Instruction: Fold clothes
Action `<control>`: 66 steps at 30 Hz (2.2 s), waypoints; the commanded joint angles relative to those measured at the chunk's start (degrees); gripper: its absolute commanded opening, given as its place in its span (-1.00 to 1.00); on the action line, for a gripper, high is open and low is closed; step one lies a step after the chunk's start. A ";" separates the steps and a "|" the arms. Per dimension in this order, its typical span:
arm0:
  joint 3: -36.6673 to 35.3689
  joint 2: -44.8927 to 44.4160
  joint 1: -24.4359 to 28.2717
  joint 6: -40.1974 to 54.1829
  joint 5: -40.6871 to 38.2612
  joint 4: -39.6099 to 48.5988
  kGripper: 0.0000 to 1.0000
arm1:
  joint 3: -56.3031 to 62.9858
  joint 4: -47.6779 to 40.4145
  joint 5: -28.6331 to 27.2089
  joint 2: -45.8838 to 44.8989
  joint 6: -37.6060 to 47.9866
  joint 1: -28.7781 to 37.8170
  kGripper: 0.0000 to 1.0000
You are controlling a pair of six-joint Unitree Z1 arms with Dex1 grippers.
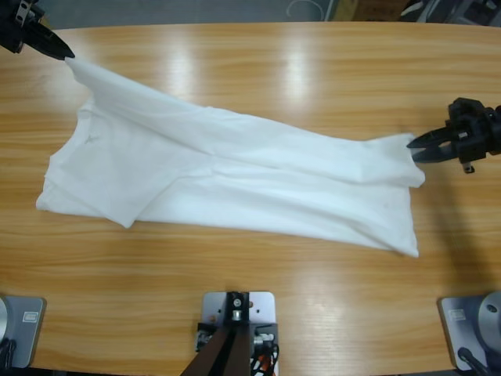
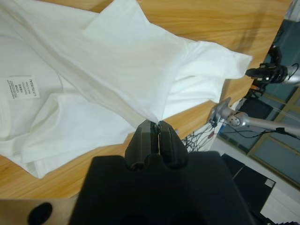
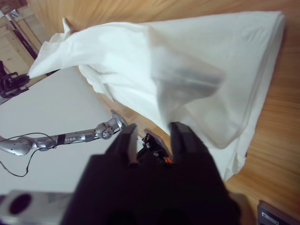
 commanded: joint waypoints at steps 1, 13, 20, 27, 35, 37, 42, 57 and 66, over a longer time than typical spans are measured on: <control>4.35 -0.22 0.22 1.78 -0.52 7.18 -1.00 | 0.51 -1.59 -9.10 -12.10 3.07 0.67 1.00; 14.33 0.37 1.03 2.46 1.49 4.75 -1.00 | 0.88 -1.51 -9.45 -18.29 4.04 0.67 1.00; 23.00 0.64 4.30 -0.05 5.07 0.04 -1.00 | 0.72 -0.93 -8.39 -19.19 4.13 0.67 1.00; 28.32 0.78 8.84 -0.02 6.50 -3.91 0.19 | 0.55 -0.54 -7.88 -20.40 4.57 0.67 1.00; 28.50 -0.91 4.37 3.69 0.29 -6.76 0.51 | 0.63 -1.00 -7.80 -19.54 3.99 0.67 1.00; 27.81 -0.93 0.08 6.65 -4.93 -7.88 0.51 | 0.37 -2.28 -7.04 -19.26 2.42 0.69 1.00; 26.39 -2.95 -4.86 8.67 -8.36 -7.92 0.51 | 2.46 -10.65 -6.48 -18.34 1.67 3.59 1.00; 31.66 -7.94 -4.77 7.98 -8.01 -7.59 0.51 | 11.13 -28.37 -20.21 -13.51 21.28 9.52 1.00; 33.19 -8.93 -4.59 8.07 -7.58 -7.57 0.51 | 15.58 -35.33 -22.53 -11.63 24.20 12.59 1.00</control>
